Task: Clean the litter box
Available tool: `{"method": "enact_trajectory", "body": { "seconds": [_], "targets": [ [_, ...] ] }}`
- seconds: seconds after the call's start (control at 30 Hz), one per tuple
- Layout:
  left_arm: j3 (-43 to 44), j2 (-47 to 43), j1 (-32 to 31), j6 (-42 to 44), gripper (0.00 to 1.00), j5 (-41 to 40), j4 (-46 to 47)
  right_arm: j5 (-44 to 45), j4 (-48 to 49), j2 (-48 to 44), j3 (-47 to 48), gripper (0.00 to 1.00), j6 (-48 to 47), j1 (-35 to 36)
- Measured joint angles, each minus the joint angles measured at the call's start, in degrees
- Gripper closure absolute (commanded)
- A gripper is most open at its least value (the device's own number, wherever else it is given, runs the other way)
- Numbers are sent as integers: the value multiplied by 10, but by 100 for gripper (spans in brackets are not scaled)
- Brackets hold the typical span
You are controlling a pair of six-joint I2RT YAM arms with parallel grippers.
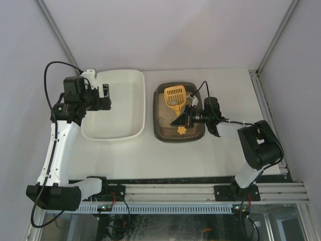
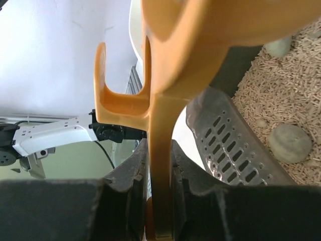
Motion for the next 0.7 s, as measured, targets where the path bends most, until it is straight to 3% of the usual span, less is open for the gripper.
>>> {"method": "enact_trajectory", "body": {
  "seconds": [0.17,0.37,0.53,0.7],
  "targets": [
    [2,7,24,1,0,34,-4,3,-53,-3,16,100,-17,-1],
    [70,63,132,8,0,163,-53,47,-222,-3,141,100,-98,61],
    [163,106,223,11,0,257,-98,123,-410,5,293,100,-202,145],
    [328,205,319,16,3,310,-163,253,-579,71,457,100,-278,214]
  ]
}}
